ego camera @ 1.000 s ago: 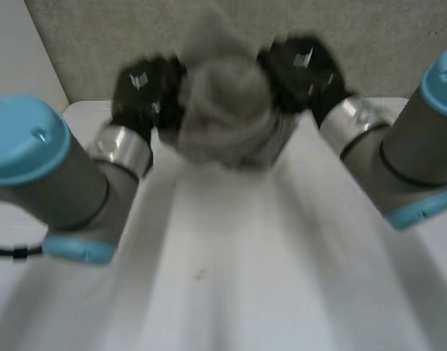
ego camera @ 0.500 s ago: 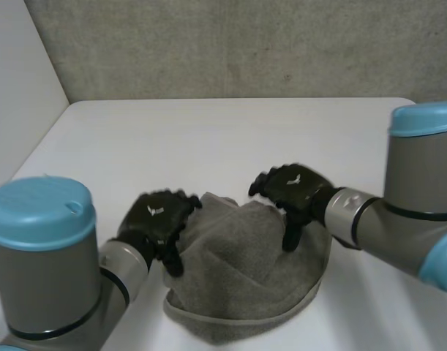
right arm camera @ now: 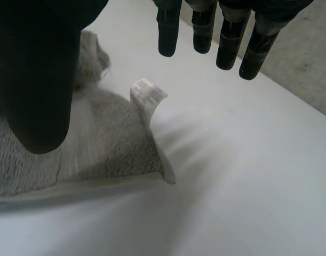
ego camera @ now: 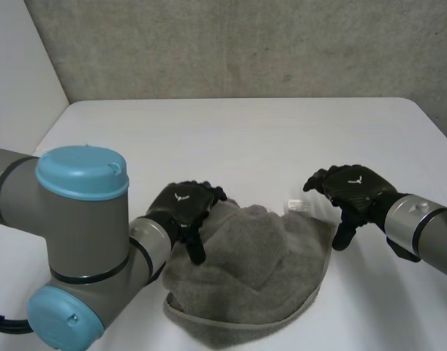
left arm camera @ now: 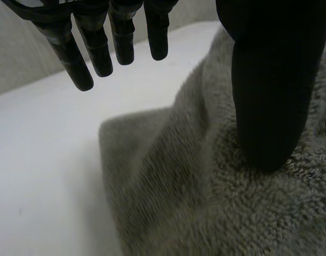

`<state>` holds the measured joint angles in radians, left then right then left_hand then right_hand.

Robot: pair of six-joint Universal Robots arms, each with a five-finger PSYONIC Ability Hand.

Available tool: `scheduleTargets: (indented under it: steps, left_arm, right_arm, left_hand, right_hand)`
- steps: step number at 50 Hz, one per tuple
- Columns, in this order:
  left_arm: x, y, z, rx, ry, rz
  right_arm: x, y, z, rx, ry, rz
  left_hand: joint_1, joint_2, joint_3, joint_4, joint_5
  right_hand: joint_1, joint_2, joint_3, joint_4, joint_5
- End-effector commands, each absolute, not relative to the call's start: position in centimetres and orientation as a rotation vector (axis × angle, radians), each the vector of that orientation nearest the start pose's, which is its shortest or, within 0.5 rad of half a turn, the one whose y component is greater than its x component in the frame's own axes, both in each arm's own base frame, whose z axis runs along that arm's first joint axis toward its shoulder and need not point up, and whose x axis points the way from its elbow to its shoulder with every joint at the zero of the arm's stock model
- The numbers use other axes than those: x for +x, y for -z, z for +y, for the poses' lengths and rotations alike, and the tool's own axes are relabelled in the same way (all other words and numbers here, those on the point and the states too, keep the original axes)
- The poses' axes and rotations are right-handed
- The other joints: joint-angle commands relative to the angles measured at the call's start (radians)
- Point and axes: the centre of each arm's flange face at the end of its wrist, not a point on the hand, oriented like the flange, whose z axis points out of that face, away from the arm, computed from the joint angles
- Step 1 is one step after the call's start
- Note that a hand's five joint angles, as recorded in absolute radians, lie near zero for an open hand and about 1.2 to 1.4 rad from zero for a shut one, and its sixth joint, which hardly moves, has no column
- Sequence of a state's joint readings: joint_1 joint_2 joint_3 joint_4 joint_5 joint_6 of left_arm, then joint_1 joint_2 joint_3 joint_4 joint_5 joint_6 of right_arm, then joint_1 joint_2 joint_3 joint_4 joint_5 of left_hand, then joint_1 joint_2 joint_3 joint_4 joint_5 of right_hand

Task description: Fold the towel.

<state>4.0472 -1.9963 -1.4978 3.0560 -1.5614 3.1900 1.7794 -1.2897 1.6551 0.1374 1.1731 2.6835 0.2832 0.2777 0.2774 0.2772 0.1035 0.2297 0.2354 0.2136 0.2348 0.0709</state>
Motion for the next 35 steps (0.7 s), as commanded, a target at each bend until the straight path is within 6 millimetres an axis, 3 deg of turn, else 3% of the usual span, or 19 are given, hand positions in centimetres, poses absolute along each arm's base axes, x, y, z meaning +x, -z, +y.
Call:
scheduleTargets:
  steps: [1, 5, 7, 11, 16, 17, 19, 27, 28, 29, 30, 35]
  left_arm:
    - [-30.8, -17.7, -19.9, 0.99, 1.736, 2.801]
    - [-30.2, -17.0, -19.9, 0.981, 1.685, 2.827]
    - [-30.2, -16.7, -19.7, 0.99, 1.671, 2.832]
    - [-30.2, -16.4, -19.3, 1.0, 1.649, 2.84]
    - [-30.3, -15.3, -19.0, 1.014, 1.59, 2.849]
    - [-30.3, -15.3, -19.0, 1.014, 1.59, 2.849]
    - [-30.3, -15.1, -19.0, 1.015, 1.585, 2.848]
    - [-30.2, -15.8, -19.8, 0.944, 1.639, 2.797]
    - [-30.2, -15.8, -19.8, 0.944, 1.639, 2.797]
    - [-30.1, -16.0, -20.1, 0.918, 1.656, 2.781]
    - [-30.1, -16.0, -20.1, 0.917, 1.656, 2.781]
    - [-30.9, -18.0, -21.9, 0.86, 1.834, 2.705]
  right_arm:
    - [23.3, -17.8, -26.9, -1.135, 1.458, 2.228]
    - [23.5, -16.7, -27.3, -1.136, 1.42, 2.241]
    - [24.5, -15.5, -27.1, -1.169, 1.372, 2.237]
    - [25.3, -14.8, -27.0, -1.197, 1.351, 2.219]
    - [25.8, -14.0, -27.8, -1.204, 1.372, 2.201]
    - [26.0, -14.0, -28.0, -1.207, 1.395, 2.189]
    - [26.1, -14.0, -28.3, -1.204, 1.417, 2.179]
    - [26.9, -13.3, -28.8, -1.224, 1.449, 2.146]
    - [27.1, -13.2, -29.0, -1.227, 1.451, 2.144]
    - [27.1, -13.2, -29.0, -1.227, 1.451, 2.144]
    - [27.3, -13.3, -29.2, -1.231, 1.457, 2.136]
    - [28.6, -14.1, -29.8, -1.251, 1.507, 2.082]
  left_hand:
    - [0.015, 0.021, 0.021, 0.021, 0.021]
    - [0.036, 0.041, 0.042, 0.042, 0.041]
    - [0.039, 0.044, 0.045, 0.045, 0.044]
    - [0.092, 0.097, 0.098, 0.098, 0.097]
    - [0.285, 0.29, 0.291, 0.291, 0.29]
    - [0.286, 0.291, 0.291, 0.291, 0.291]
    - [0.554, 0.559, 0.56, 0.56, 0.559]
    - [1.101, 1.106, 1.106, 1.107, 1.106]
    - [1.102, 1.107, 1.107, 1.108, 1.107]
    - [1.113, 1.118, 1.119, 1.119, 1.118]
    - [1.113, 1.119, 1.119, 1.119, 1.118]
    - [1.113, 1.119, 1.119, 1.119, 1.118]
  right_hand:
    - [-0.055, -0.061, -0.039, -0.06, -0.071]
    - [-0.055, -0.061, -0.039, -0.06, -0.071]
    - [-0.055, -0.061, -0.039, -0.06, -0.071]
    - [-0.055, -0.061, -0.039, -0.06, -0.071]
    - [0.014, 0.008, 0.03, 0.009, -0.002]
    - [0.075, 0.069, 0.091, 0.07, 0.059]
    - [0.131, 0.126, 0.147, 0.126, 0.115]
    - [0.666, 0.66, 0.682, 0.66, 0.65]
    - [0.892, 0.887, 0.908, 0.887, 0.877]
    - [0.895, 0.889, 0.911, 0.889, 0.879]
    - [1.139, 1.133, 1.155, 1.134, 1.123]
    - [1.167, 1.161, 1.183, 1.161, 1.151]
